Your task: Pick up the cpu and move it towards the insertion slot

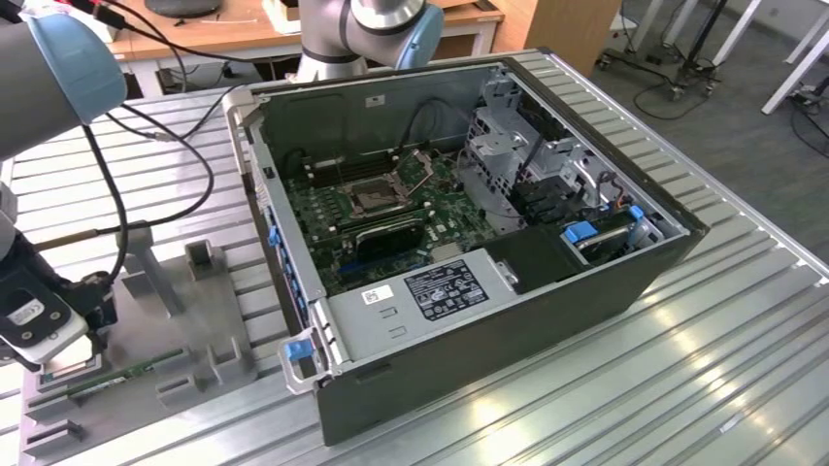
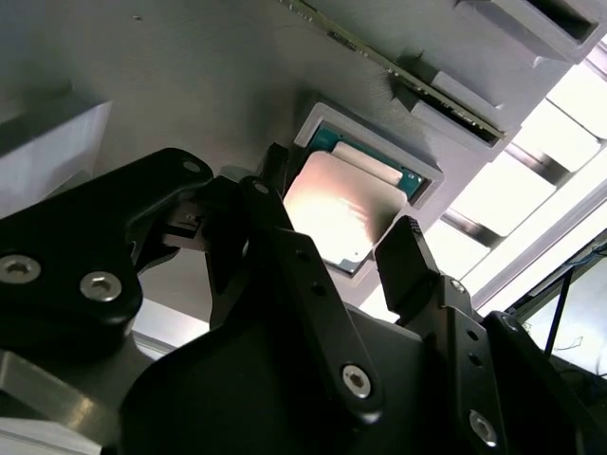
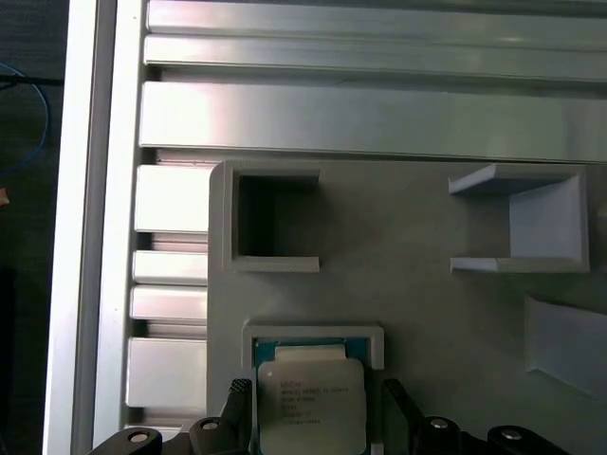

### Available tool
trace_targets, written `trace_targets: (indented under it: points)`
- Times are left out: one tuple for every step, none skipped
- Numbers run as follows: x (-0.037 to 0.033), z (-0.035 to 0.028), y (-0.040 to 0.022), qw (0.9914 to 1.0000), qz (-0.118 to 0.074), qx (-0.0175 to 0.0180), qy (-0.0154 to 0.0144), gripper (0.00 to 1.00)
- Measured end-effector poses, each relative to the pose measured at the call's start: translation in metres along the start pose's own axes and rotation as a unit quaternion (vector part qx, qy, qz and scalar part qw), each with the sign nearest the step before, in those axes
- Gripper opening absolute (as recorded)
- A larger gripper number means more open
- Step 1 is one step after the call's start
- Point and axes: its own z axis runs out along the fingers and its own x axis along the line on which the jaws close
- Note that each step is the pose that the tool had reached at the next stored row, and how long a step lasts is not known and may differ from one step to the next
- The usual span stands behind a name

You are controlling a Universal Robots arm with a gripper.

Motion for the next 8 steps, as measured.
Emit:
trace_targets:
  points:
    - [0.0,0.0,0.0001,1.0,0.0,-0.0001,0.0001,0.65]
    - [0.0001,0.0,0.0001,1.0,0.0,-0.0001,0.0001,0.65]
    - [0.0002,0.0002,0.0002,1.0,0.0,-0.0001,0.0,0.65]
    - [0.0005,0.0003,0.0002,1.0,0.0,-0.0002,0.0001,0.65]
    - [0.0009,0.0006,0.0002,1.0,0.0,-0.0002,0.0,0.65]
    - [0.0011,0.0007,0.0002,1.0,0.0,-0.0003,0.0,0.65]
    - [0.0012,0.0009,0.0002,1.0,0.0,-0.0004,-0.0001,0.65]
    - [0.0013,0.0012,0.0002,1.0,0.0,-0.0004,0.0,0.65]
